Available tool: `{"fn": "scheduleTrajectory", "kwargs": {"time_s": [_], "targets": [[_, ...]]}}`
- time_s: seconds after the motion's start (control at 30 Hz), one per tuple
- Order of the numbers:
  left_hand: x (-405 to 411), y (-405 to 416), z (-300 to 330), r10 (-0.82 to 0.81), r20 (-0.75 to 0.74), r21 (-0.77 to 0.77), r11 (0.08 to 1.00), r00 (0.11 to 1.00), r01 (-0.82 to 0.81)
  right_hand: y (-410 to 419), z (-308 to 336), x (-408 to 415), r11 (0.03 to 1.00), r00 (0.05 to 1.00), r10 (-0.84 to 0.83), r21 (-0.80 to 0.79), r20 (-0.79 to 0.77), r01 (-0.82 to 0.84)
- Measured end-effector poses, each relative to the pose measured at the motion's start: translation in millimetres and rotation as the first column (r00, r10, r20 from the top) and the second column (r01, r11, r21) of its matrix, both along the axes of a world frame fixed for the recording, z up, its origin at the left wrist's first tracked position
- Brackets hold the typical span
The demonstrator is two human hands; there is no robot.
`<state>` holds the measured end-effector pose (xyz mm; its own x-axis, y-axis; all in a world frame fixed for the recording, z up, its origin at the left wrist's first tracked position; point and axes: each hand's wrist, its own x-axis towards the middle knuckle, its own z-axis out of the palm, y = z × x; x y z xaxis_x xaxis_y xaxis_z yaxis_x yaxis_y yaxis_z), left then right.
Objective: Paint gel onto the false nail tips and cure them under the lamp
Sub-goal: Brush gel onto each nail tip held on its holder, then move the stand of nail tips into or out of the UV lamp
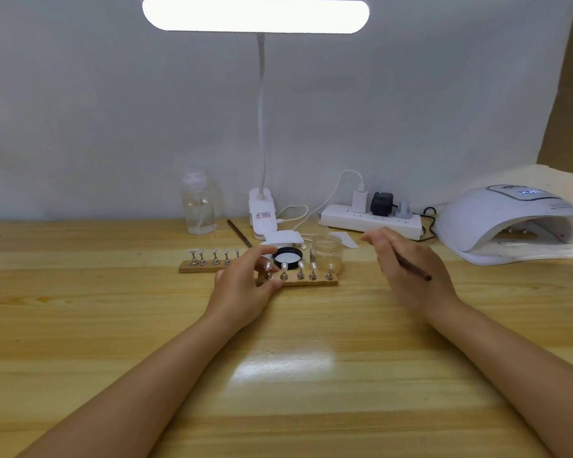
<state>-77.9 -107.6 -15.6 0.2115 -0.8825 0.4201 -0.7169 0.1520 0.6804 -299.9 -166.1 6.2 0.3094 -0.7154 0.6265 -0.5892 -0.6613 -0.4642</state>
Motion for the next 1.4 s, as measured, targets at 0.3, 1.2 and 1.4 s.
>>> {"fn": "scheduleTrajectory", "kwargs": {"time_s": [0.3,1.2,1.4], "targets": [[-3.2,3.5,2.5,-0.027,-0.058,-0.074,0.997,0.998,0.022,-6.9,-6.8,-5.8,0.992,0.888,-0.115,0.002,-0.445,0.129],[-140.9,-64.3,41.0,-0.343,-0.120,-0.209,0.926,0.932,0.314,-42.5,45.9,-122.7,0.435,0.816,-0.283,0.826,0.503,-0.359],[-217.3,-102.8,29.7,-0.412,-0.314,-0.188,0.910,0.855,0.369,-51.7,42.5,-174.5,0.540,0.569,-0.490,0.742,0.661,-0.397]]}}
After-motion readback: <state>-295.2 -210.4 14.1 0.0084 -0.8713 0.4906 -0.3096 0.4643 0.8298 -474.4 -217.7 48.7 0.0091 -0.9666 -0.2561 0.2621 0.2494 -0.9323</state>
